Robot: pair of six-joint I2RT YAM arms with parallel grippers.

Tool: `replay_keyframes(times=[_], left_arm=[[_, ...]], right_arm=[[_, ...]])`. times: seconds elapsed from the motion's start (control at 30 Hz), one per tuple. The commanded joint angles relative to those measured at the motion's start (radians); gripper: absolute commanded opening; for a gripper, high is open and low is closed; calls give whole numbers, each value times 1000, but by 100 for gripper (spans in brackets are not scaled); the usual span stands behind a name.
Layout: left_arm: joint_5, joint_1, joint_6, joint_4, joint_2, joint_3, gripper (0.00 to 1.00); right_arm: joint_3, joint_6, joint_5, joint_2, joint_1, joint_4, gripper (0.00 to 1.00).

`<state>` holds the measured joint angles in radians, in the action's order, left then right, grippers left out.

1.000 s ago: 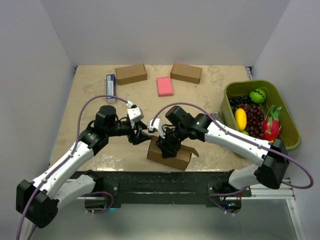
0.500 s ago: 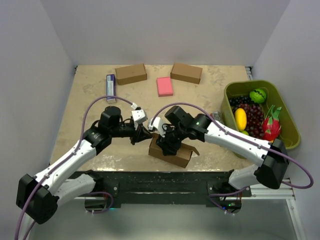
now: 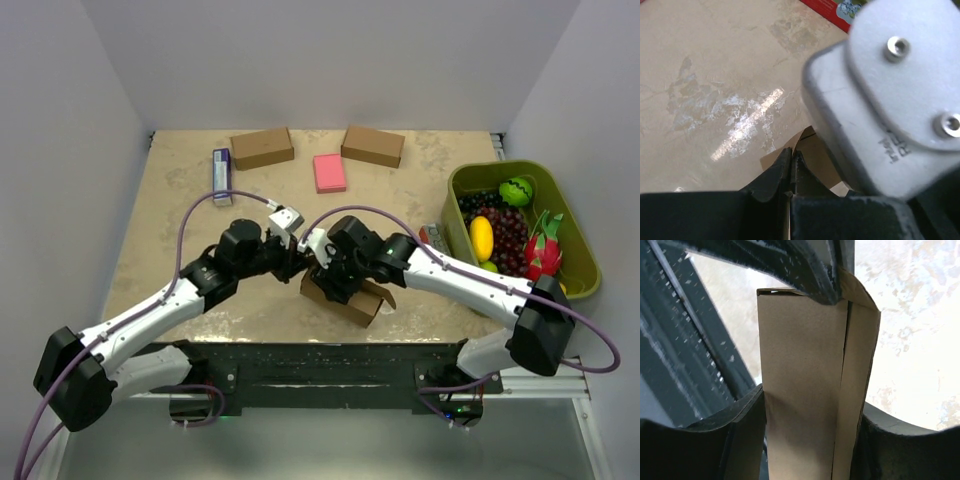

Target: Fold the paper box

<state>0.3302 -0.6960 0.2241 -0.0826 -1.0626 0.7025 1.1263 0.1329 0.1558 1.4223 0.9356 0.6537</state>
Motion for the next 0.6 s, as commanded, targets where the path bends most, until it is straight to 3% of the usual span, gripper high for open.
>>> replay_keyframes(times=[0.0,0.37,0.57], left_arm=[[-17,-22,259,105,19,-66,0],[-20,-23,357,358,29,-291,0],[-56,-23,403,415,41,-372,0]], right_arm=[[-57,-7,-173,3,0,-153,35],[-94,-18,-182,63,-1,-235,35],[-99,-16,-188,82,0,-243,34]])
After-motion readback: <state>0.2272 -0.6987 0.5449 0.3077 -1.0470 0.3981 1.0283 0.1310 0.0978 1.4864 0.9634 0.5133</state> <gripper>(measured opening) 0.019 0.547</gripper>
